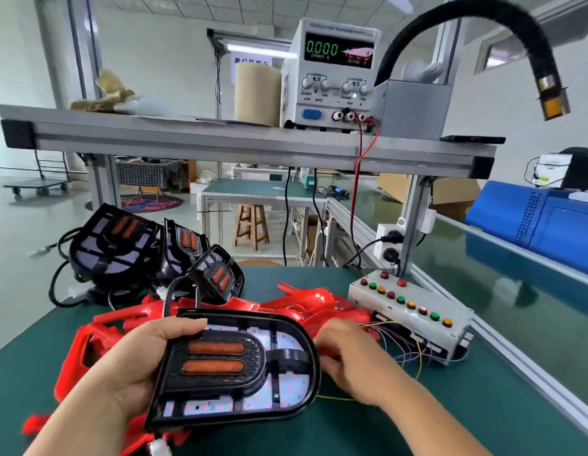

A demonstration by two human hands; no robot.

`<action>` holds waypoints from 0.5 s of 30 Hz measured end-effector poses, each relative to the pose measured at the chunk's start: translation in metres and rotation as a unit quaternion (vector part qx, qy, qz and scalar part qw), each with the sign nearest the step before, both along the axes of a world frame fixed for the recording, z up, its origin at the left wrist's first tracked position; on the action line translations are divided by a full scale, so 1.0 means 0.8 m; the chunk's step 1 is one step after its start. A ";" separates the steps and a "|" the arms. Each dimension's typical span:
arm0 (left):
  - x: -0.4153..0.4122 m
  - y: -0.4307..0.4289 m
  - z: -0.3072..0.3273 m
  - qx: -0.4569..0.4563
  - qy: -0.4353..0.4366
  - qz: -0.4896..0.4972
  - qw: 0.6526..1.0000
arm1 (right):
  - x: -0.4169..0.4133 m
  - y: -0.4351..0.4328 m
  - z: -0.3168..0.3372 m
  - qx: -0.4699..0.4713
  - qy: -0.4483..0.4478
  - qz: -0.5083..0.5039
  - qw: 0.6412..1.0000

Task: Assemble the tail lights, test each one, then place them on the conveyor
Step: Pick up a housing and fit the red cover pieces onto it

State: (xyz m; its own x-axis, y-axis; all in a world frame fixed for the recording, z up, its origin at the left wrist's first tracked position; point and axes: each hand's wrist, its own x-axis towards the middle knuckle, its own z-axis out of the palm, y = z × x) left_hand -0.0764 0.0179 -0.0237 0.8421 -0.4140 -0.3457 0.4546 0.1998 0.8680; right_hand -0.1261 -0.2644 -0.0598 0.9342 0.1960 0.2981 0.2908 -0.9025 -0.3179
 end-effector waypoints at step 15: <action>-0.015 -0.049 -0.010 0.510 -0.354 0.069 0.781 | -0.006 -0.024 0.025 0.564 -0.229 -0.109 0.786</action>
